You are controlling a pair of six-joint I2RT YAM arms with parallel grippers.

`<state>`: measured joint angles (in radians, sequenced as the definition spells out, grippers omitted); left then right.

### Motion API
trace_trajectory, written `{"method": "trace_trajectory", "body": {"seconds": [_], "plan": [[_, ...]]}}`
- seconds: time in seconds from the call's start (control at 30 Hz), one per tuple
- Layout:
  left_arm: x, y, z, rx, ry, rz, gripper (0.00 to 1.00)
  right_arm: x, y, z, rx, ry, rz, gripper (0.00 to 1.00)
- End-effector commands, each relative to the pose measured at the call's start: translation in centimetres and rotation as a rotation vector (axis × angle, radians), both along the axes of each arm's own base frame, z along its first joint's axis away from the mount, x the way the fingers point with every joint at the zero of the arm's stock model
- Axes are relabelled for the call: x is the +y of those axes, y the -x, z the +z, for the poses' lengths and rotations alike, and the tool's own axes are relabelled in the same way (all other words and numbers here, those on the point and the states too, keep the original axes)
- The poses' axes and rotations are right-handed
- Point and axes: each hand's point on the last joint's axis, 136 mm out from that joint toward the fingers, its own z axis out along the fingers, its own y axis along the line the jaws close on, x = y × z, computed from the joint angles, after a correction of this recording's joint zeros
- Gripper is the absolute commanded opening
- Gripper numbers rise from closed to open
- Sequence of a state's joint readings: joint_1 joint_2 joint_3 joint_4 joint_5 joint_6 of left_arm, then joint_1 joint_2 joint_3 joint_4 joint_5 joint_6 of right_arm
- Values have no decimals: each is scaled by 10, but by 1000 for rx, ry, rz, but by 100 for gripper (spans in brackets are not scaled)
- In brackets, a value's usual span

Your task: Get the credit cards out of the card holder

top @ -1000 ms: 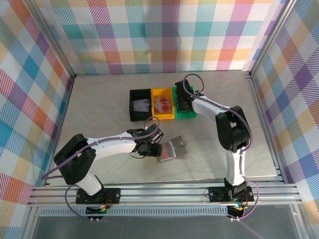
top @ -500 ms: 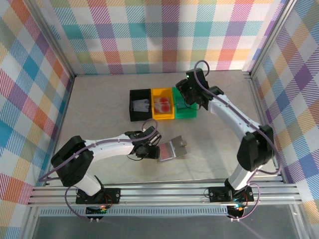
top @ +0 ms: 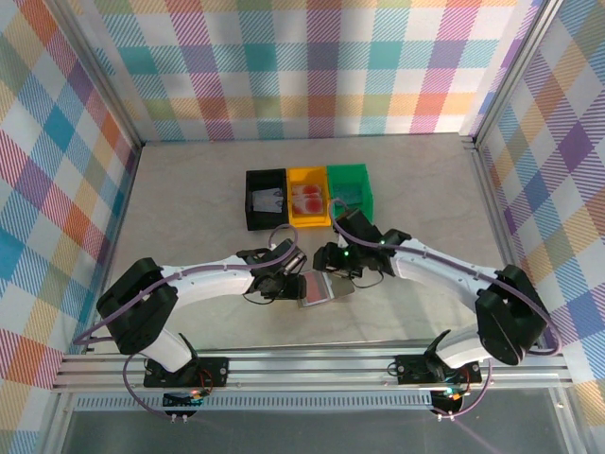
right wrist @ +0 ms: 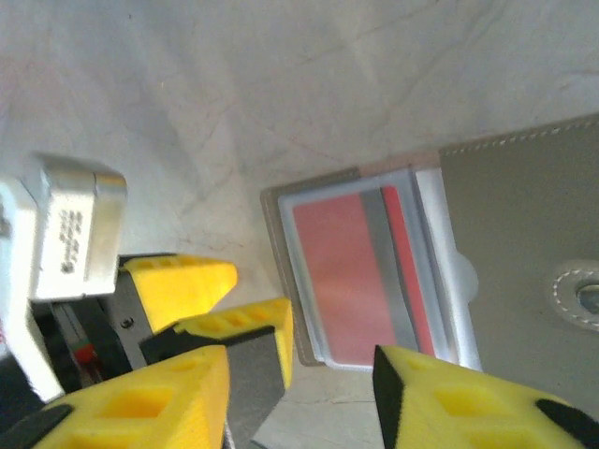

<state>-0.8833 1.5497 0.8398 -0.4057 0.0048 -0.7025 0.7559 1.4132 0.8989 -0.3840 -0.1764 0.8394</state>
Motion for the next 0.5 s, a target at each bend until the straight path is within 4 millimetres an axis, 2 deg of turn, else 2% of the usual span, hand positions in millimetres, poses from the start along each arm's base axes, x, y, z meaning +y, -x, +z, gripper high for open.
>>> {"method": "trace_trajectory", "body": {"seconds": [0.0,0.17,0.3,0.47], "plan": [[-3,7,-6,25,15,15,56,11,3,-1,-48,-59,43,43],[-2,8,-12,38,4,30,56,11,13,-29,-12,-10,55,42],[-1,9,-19,54,-14,38,56,13,17,-47,19,-2,67,37],[2,13,-27,73,-40,41,56,9,14,-56,8,24,55,33]]}}
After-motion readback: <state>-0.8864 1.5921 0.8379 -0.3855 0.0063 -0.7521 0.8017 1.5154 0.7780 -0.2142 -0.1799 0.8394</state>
